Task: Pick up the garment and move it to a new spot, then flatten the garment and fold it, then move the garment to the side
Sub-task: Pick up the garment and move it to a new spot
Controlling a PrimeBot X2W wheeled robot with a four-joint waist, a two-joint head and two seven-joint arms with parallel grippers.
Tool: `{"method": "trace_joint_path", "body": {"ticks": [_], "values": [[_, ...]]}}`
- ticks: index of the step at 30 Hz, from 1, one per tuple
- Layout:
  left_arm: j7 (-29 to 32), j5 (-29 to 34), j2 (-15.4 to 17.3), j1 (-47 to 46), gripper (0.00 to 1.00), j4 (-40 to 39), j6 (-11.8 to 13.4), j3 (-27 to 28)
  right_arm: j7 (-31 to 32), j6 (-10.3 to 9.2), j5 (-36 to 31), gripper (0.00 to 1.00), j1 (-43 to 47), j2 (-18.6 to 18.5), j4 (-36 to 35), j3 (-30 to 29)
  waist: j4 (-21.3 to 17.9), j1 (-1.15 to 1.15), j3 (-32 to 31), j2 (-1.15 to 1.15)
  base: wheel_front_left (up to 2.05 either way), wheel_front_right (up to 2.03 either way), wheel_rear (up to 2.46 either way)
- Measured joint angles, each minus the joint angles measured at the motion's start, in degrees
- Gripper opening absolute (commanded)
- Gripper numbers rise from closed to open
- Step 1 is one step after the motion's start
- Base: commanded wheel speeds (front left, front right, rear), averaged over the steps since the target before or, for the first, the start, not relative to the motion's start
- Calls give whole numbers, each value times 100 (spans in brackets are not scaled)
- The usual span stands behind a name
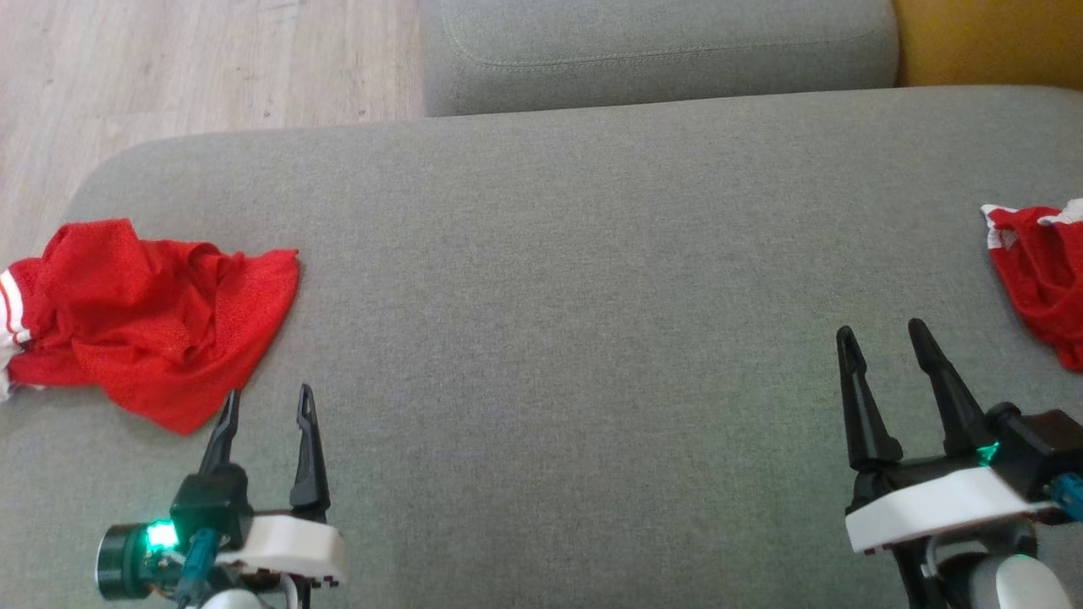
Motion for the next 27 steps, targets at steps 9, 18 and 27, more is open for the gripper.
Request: {"method": "trace_joint_path", "body": {"ticks": [9,18,27], "values": [[0,-49,18,6,100,-18,8,-5,51,0,56,100,1,0,-1,-7,37,0,56,0,0,0,0],[-278,-16,3,-188,100,-138,46,-8,103,-1,-29,100,-20,2,-165,-103,354,0,250,0,0,0,0],[-575,134,-417,-809,100,-104,-213,73,248,-1,-148,100,-284,-211,-554,-12,1200,2,590,0,0,0,0]]}}
